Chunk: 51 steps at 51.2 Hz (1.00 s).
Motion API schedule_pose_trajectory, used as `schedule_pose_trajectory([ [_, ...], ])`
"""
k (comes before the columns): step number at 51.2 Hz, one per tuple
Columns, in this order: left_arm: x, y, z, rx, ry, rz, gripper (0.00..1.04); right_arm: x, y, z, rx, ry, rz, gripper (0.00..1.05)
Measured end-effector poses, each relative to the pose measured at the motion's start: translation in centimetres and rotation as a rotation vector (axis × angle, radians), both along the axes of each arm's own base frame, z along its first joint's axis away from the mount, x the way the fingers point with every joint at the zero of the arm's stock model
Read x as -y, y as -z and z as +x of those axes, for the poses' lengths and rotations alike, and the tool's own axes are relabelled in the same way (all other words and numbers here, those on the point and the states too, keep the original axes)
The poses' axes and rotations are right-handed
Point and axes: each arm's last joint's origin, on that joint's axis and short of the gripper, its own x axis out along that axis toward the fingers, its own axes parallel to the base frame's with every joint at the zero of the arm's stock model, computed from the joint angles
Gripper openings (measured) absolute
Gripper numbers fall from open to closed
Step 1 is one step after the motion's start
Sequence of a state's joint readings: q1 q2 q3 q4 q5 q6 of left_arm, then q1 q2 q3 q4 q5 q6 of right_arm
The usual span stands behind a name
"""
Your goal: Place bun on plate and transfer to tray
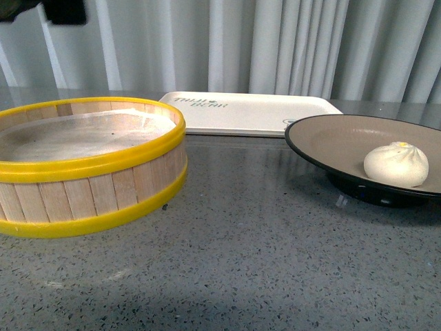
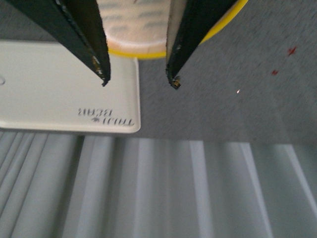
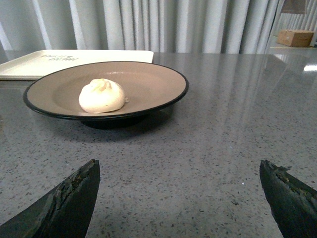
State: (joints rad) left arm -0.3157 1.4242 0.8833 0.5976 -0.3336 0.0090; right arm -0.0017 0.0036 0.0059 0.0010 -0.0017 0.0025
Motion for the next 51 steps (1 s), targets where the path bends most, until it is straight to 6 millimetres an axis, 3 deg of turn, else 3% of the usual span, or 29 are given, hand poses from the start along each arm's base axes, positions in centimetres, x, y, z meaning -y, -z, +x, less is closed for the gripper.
schedule_pose_trajectory([
  [5, -1.5, 2.6, -2.0, -0.033, 0.012, 0.006, 0.21, 0.0, 0.0, 0.0, 0.0, 0.0, 0.0, 0.96],
  [9, -2.7, 5.0, -4.2, -0.062, 0.038, 0.01, 0.04, 0.0, 0.0, 0.0, 0.0, 0.001, 0.0, 0.96],
  [17, -5.2, 7.3, -7.7, -0.055, 0.015, 0.007, 0.04, 0.0, 0.0, 0.0, 0.0, 0.0, 0.0, 0.96],
  [33, -7.3, 10.1, -12.1, -0.059, 0.018, 0.008, 0.04, 0.0, 0.0, 0.0, 0.0, 0.001, 0.0, 0.96],
  [51, -8.9, 11.5, -15.0, -0.061, 0.014, 0.006, 0.04, 0.0, 0.0, 0.0, 0.0, 0.001, 0.0, 0.96],
])
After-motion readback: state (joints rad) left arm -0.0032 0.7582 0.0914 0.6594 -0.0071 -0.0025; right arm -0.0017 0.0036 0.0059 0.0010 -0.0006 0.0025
